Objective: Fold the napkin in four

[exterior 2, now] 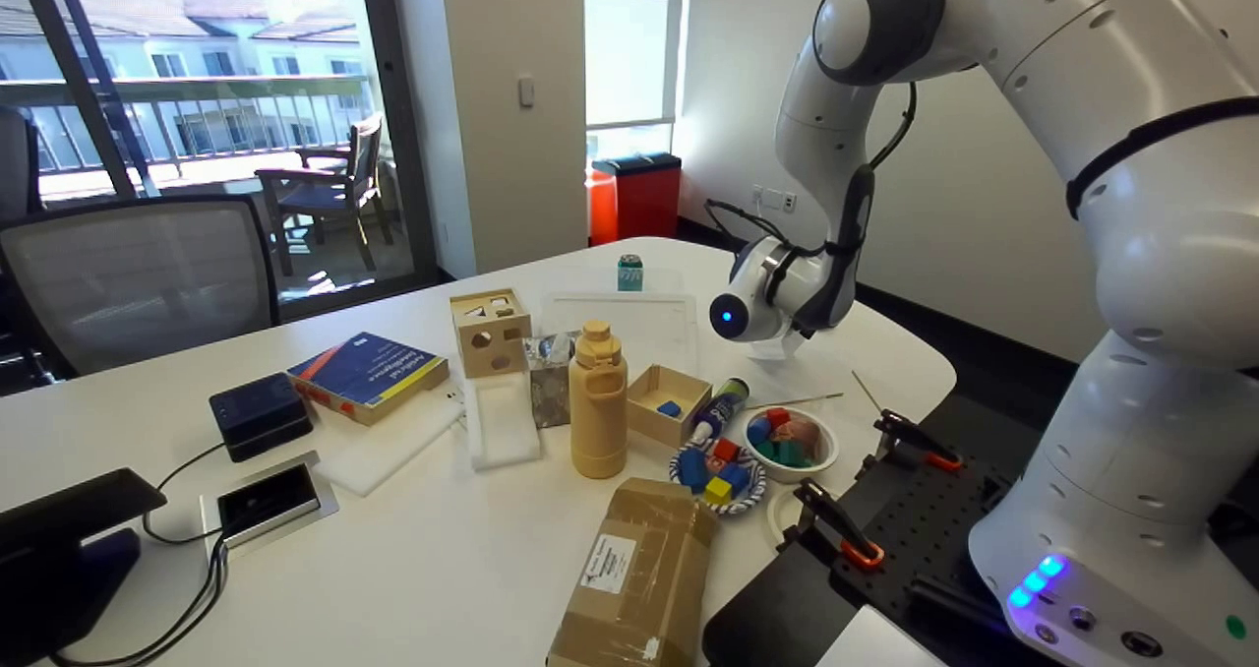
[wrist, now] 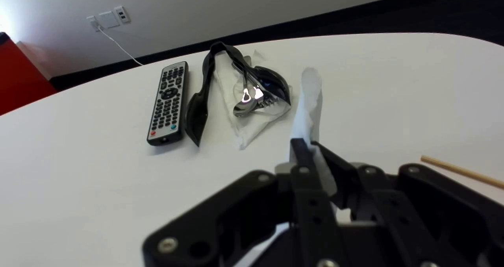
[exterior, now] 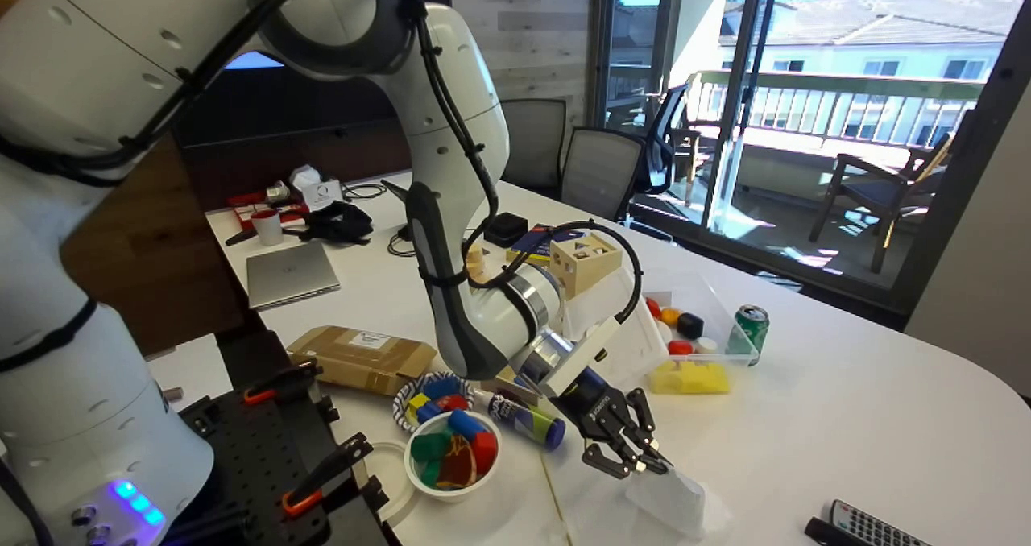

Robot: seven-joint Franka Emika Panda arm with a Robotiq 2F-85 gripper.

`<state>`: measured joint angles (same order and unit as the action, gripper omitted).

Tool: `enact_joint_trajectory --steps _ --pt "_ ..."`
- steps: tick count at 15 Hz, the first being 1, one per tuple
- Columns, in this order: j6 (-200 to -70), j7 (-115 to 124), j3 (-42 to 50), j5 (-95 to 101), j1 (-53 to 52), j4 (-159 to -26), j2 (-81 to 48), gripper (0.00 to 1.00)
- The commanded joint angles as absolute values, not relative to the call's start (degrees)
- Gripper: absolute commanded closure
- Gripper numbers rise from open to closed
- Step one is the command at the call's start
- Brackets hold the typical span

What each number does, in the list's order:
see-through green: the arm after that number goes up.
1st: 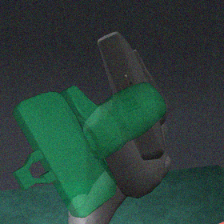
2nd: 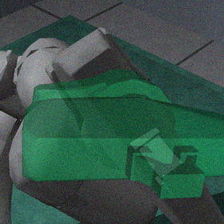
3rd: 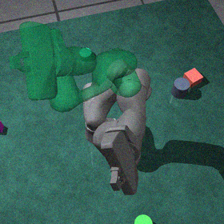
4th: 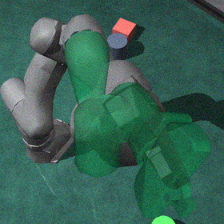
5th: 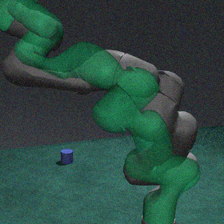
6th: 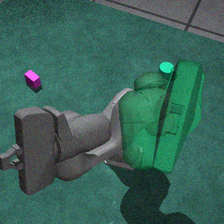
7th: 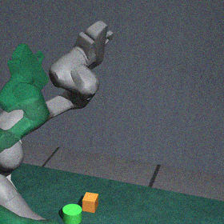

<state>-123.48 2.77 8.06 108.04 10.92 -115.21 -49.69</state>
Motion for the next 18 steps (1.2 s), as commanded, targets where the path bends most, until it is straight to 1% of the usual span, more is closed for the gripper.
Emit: enact_joint_trajectory --steps 1,11,18 --pt "-121.2 2.8 6.5 105.8 11.4 -112.5 -50.5 0.98" --pt "-122.4 1.1 6.1 100.9 12.2 -101.6 -57.9 0.98" --pt "-123.5 -1.7 5.8 96.3 12.8 -96.4 -60.0 0.98"
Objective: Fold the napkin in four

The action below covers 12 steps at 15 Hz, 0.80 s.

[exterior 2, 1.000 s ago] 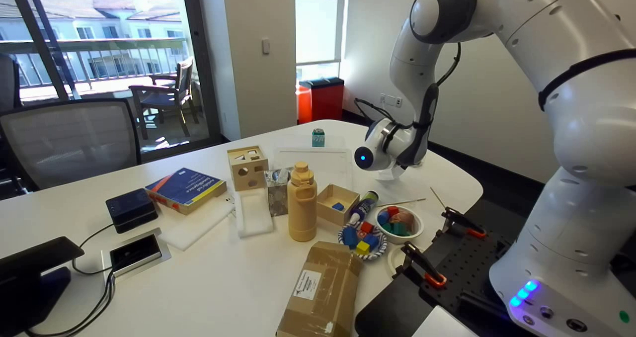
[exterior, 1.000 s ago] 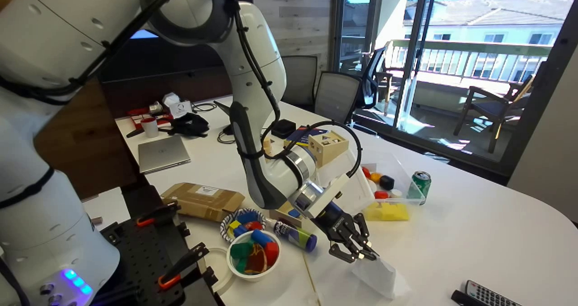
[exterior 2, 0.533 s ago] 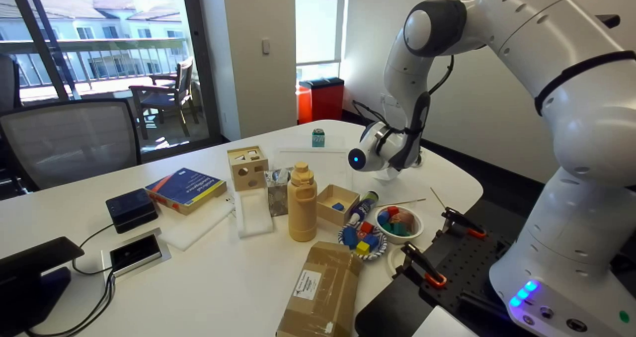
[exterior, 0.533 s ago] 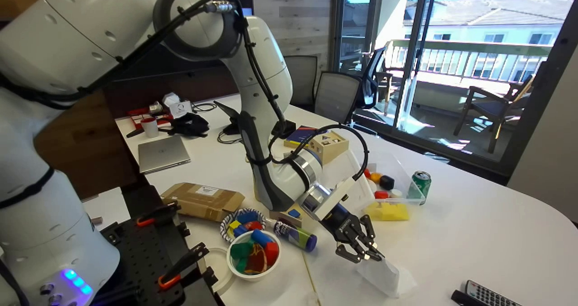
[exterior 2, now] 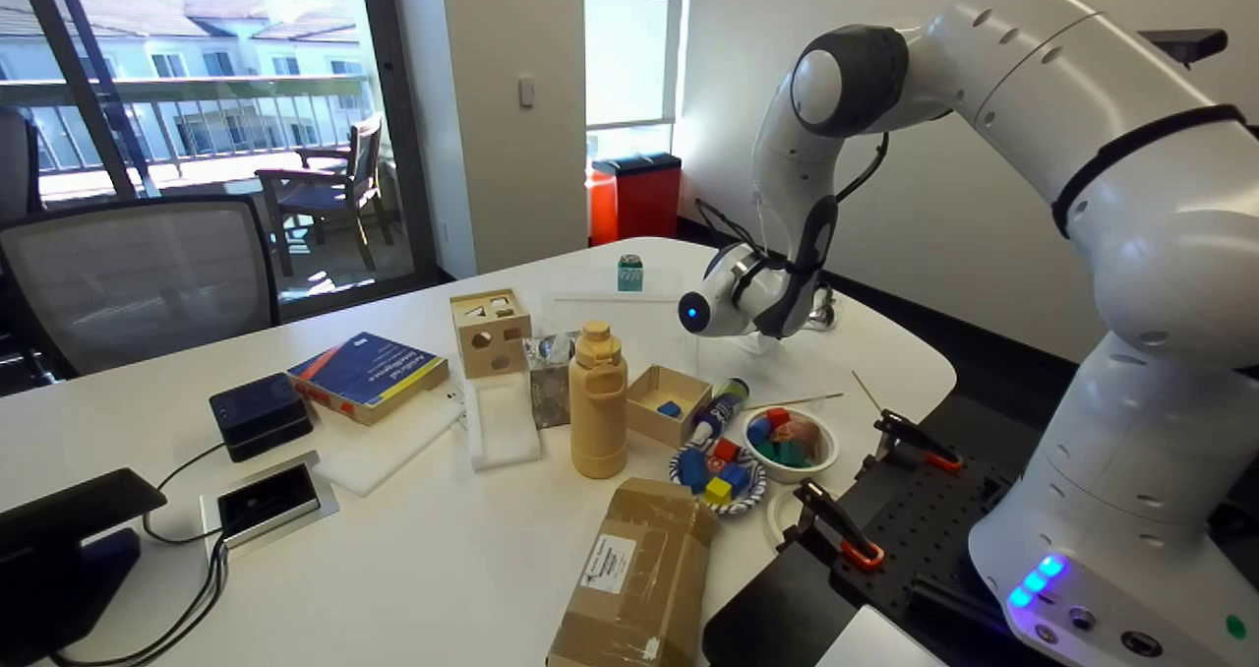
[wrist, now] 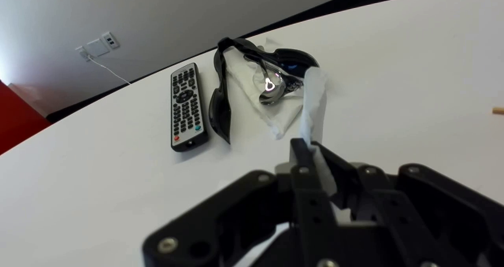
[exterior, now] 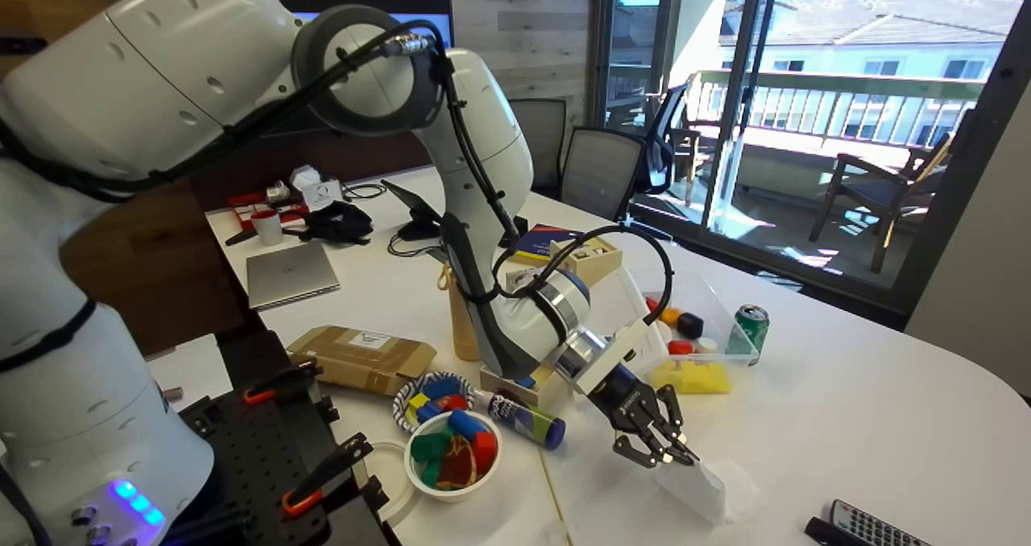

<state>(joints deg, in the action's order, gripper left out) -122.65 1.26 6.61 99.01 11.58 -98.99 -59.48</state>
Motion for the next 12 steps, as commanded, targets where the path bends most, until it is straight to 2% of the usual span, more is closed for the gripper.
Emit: enact_joint_trajectory --steps 1,12 --pt "-123.7 -2.1 5.8 95.4 12.8 -95.9 -59.9 0.98" --pt "-127.9 -12.3 5.1 80.8 15.4 -91.4 -58.0 0.98"
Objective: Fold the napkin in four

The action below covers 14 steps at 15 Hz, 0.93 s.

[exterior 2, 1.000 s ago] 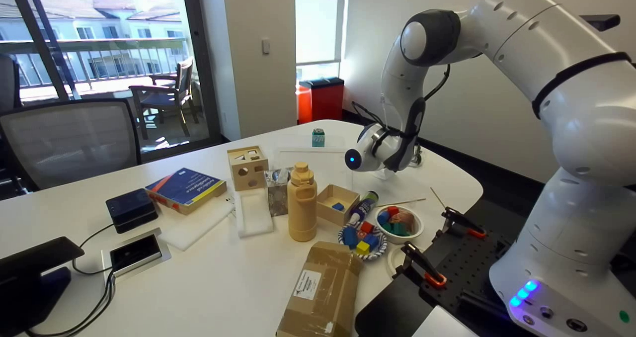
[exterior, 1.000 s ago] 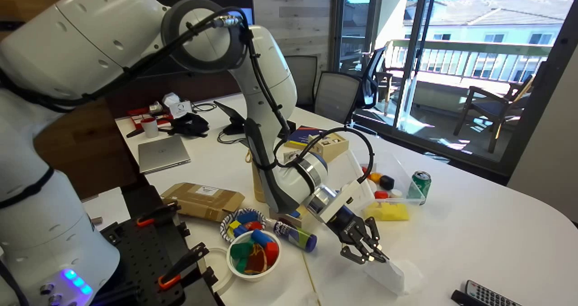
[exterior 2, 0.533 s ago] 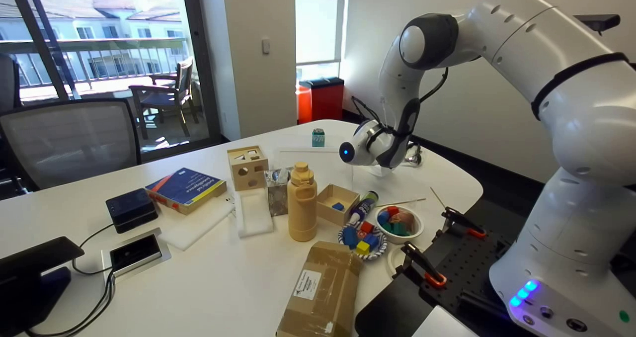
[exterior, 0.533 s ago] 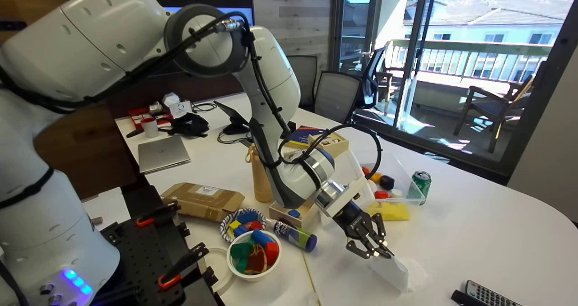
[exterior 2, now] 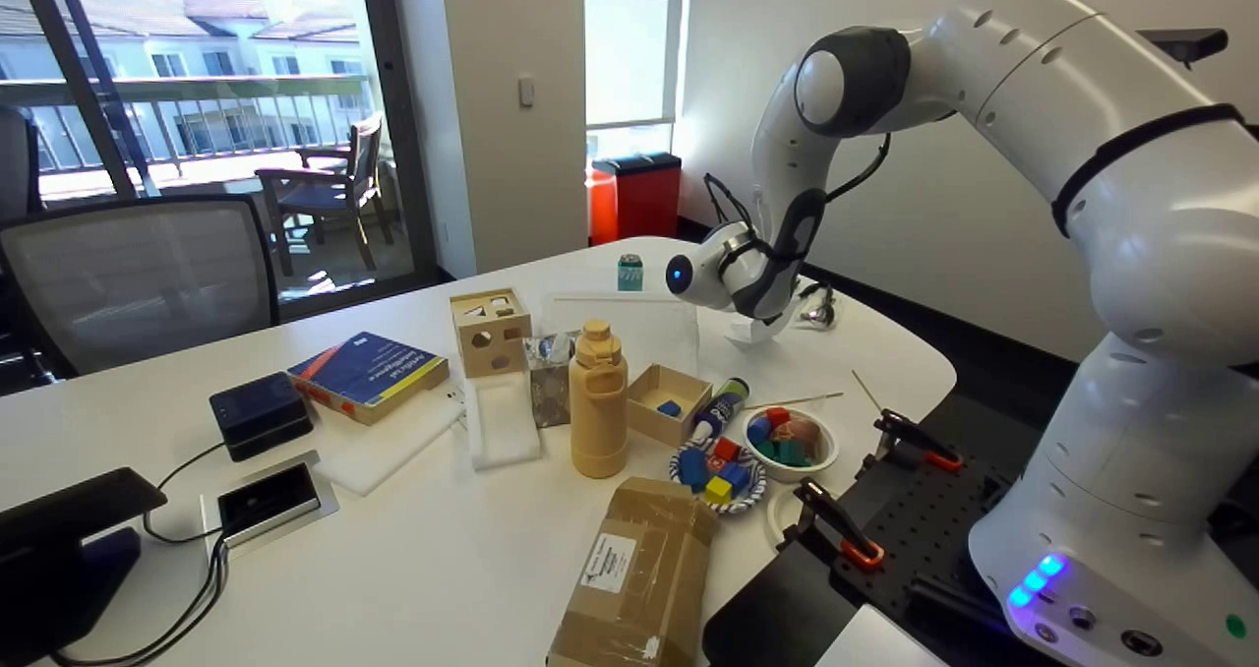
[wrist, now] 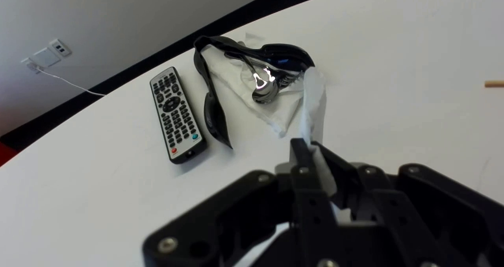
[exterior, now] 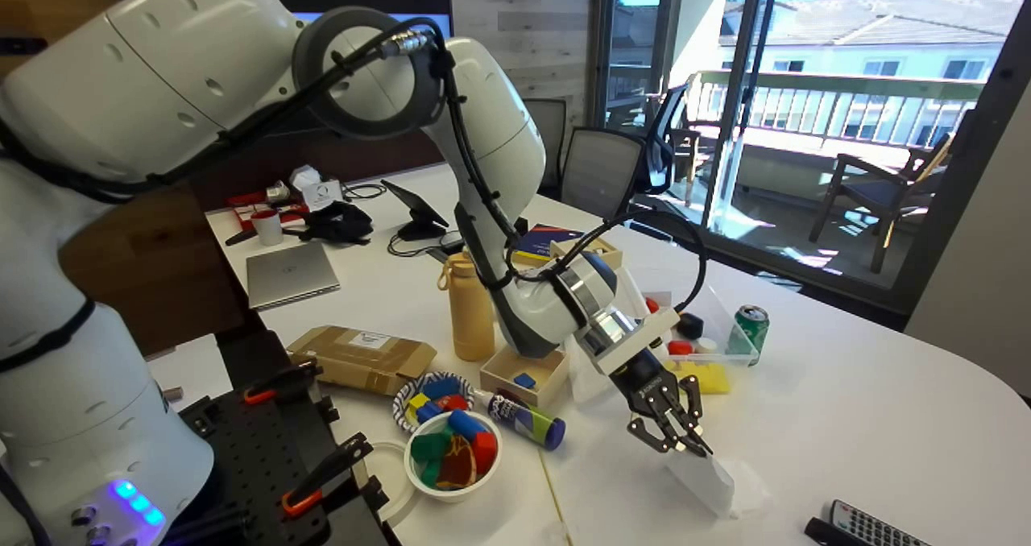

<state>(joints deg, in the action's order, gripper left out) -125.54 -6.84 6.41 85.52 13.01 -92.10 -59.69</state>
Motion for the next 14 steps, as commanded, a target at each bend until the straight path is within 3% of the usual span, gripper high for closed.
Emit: enact_joint_trajectory --steps 1,14 --pt "-128.4 -13.8 5.1 78.8 15.7 -91.0 -57.8 0.98" --pt "-134.8 -25.6 5.4 58.2 19.5 -85.0 -55.9 0.98"
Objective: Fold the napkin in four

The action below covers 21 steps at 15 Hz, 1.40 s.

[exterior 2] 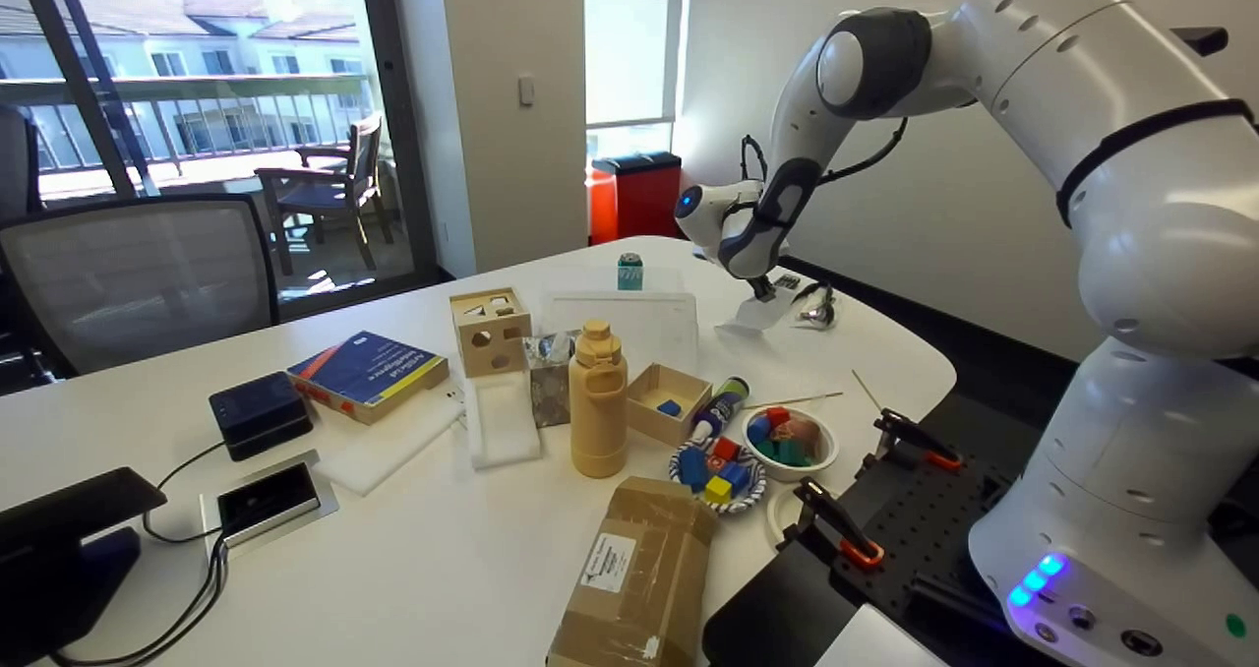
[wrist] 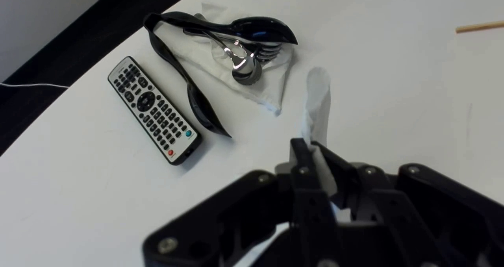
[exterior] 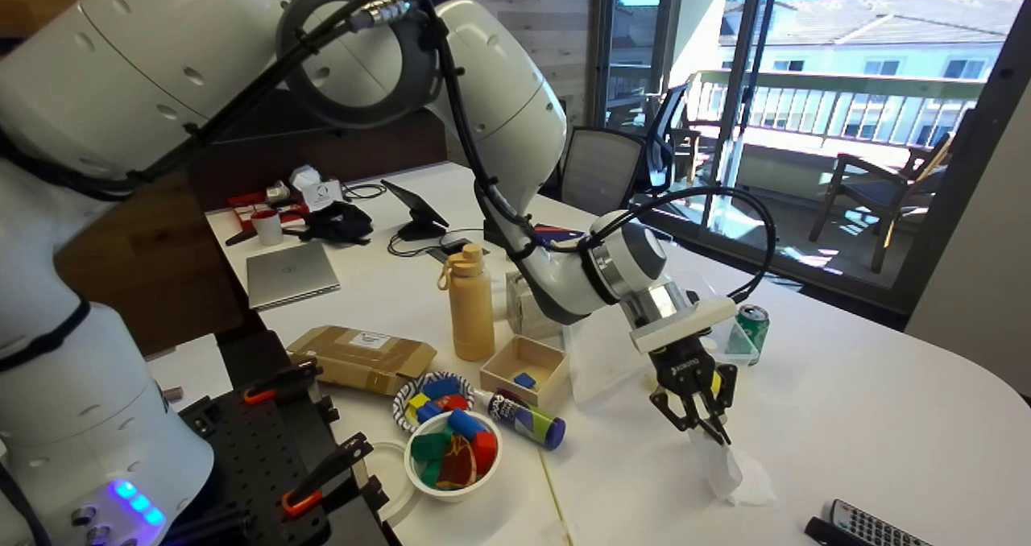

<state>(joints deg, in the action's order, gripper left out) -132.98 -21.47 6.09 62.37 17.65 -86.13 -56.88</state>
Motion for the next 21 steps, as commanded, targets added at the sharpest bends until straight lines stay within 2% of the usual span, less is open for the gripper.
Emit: enact_joint_trajectory --steps 1,13,17,21 --pt "-135.5 -26.6 5.4 56.4 20.0 -84.0 -56.3 0.98" --pt "-134.3 -42.0 7.1 43.2 20.0 -62.6 -68.9 0.98" --pt "-131.9 -48.3 6.1 45.6 19.4 -54.4 -74.8 0.98" --pt "-134.9 -54.1 7.2 49.5 17.9 -49.7 -78.5 0.98"
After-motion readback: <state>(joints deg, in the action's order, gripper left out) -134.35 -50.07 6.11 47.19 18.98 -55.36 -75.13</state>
